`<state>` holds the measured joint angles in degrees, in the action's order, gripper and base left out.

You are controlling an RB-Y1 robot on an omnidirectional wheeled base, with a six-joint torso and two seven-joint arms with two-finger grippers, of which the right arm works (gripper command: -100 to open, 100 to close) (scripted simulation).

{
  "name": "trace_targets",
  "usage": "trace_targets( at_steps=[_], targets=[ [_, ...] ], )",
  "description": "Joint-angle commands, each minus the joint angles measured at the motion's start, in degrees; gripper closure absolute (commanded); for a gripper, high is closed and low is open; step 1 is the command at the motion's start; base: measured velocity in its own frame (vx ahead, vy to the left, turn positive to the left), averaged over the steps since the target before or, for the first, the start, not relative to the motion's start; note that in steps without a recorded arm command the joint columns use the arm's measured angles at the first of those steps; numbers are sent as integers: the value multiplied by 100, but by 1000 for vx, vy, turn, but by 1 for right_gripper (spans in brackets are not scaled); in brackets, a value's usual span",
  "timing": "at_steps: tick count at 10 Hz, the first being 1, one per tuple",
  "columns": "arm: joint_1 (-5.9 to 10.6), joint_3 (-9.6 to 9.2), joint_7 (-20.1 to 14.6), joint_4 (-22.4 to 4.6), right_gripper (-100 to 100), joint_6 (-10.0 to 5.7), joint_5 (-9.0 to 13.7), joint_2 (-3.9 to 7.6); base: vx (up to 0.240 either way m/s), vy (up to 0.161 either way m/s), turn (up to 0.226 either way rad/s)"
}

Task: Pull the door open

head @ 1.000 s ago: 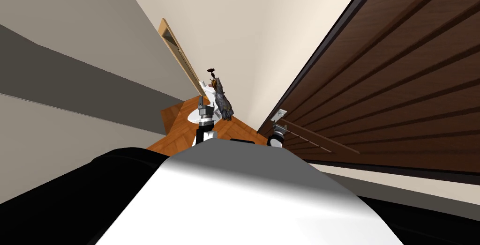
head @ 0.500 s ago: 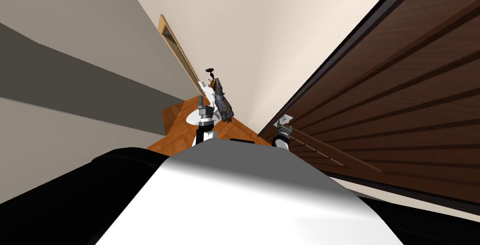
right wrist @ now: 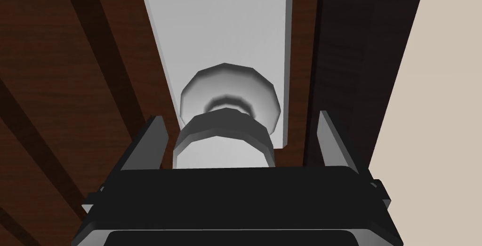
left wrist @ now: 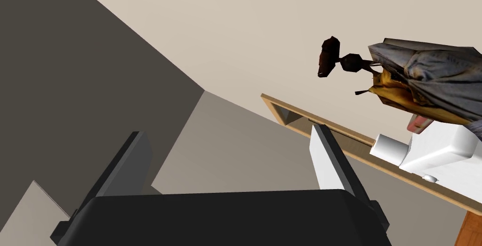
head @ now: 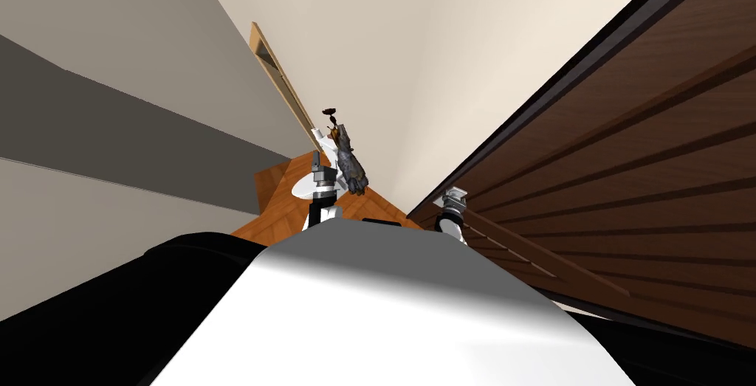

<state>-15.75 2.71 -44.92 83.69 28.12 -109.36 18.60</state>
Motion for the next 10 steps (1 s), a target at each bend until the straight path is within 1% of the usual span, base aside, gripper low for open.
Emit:
trace_targets(
  at_steps=[1,6,7,8,10],
  targets=[
    [-9,-10,12,9,100,10,-8,-12,-10,2,-17],
    [-9,-10,12,9,100,10,-8,-12,-9,-1,1],
    [12,40,-146,-13,100,-120,234,-37,-18,-1,2],
    [25,64,-238,-22,100,-194,374,-55,-47,-4,5],
    [62,128,-482,-46,100,-393,691,-104,-53,9,11]
  ],
)
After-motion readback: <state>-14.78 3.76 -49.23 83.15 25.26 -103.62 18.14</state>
